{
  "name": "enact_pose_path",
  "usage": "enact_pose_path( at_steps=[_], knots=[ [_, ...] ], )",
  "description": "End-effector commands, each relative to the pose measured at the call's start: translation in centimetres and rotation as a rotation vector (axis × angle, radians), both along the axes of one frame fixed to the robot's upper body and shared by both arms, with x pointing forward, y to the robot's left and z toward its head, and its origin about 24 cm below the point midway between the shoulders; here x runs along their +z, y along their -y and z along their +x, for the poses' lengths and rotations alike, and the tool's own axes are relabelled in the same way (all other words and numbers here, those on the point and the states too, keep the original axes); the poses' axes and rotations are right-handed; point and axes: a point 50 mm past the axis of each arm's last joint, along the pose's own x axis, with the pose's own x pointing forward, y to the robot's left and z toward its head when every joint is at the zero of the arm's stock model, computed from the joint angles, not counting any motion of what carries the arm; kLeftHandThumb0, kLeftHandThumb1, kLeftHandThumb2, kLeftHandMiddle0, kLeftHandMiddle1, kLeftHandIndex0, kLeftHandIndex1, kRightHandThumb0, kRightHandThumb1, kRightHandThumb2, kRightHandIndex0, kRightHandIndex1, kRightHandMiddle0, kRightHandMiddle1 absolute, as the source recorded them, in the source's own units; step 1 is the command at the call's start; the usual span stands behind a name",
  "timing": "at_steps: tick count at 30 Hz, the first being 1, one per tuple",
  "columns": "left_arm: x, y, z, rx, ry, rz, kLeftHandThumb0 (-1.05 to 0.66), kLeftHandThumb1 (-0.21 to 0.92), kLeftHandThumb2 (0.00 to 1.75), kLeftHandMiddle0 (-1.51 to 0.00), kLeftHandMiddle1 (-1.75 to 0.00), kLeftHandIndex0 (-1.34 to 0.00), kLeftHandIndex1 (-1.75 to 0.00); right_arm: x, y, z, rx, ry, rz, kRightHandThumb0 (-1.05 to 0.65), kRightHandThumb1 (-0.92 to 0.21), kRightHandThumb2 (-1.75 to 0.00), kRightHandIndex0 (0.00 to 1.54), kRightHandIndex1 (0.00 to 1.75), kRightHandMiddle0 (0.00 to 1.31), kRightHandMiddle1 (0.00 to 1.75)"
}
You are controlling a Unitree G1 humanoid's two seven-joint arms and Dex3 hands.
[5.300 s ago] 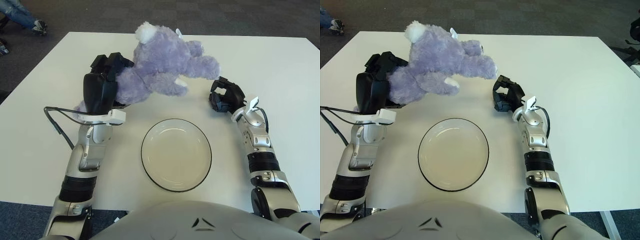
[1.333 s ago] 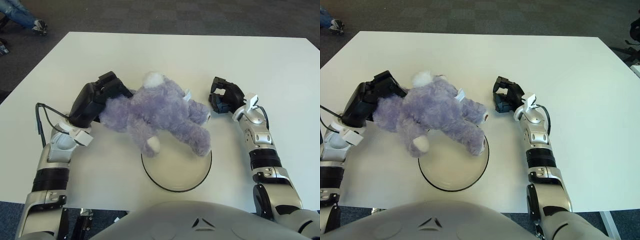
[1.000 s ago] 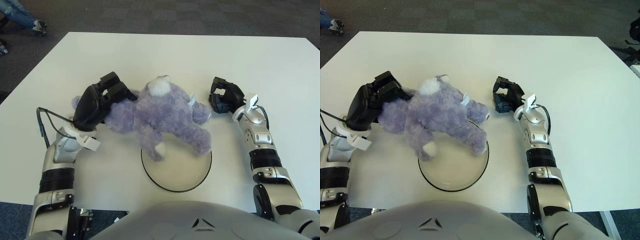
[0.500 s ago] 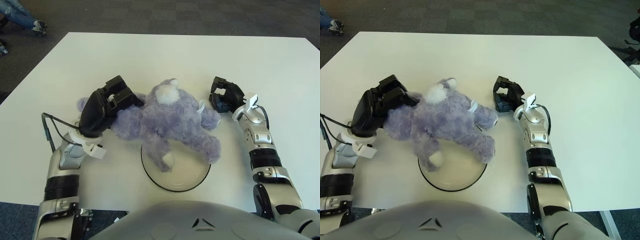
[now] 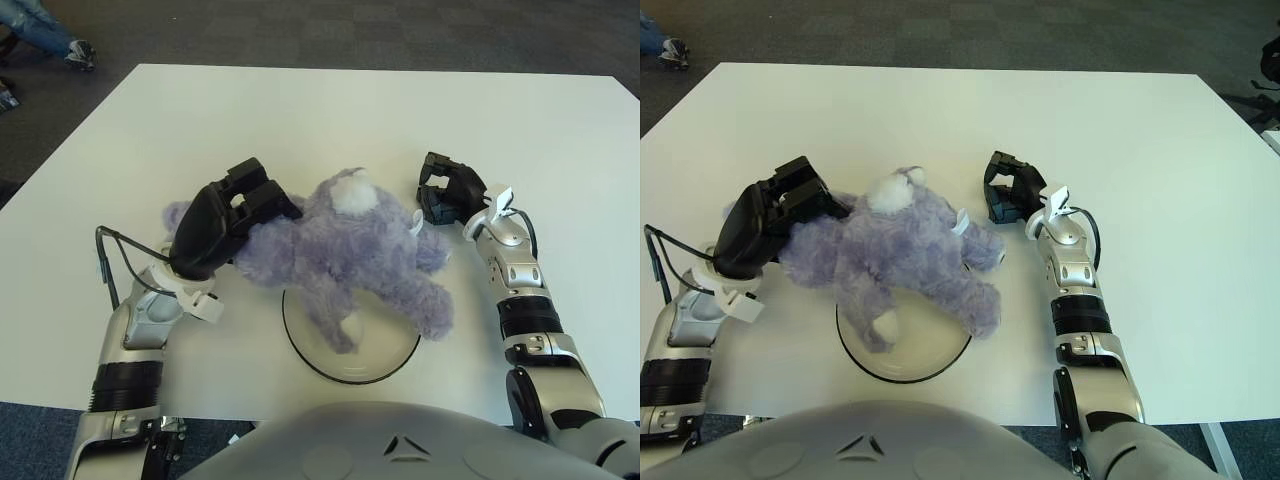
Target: Put the doll into the plate.
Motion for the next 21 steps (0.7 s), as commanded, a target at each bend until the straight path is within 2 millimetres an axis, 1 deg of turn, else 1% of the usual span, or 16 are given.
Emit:
enact_pose_path(
  at_steps=[1, 21],
  knots=[
    [0.5, 0.2, -0.1, -0.016, 0.014, -0.047, 0.56, 0.1, 1.58, -0.79, -1.75, -0.98, -1.75, 0.4, 0.0, 0.1, -0.005, 0.012, -0.013, -0.49, -0.3, -1.34, 1.23, 1.75, 0.63, 1.75],
    [0.2, 1.3, -0.5, -0.091, -0.062, -0.142, 0.55, 0.12, 1.55, -0.77, -1.75, -0.97, -1.75, 0.5, 0.0, 0.0, -0.012, 0.009, -0.012, -0.48, -0.32, -1.31, 1.22, 1.75, 0.61, 1.75]
  ],
)
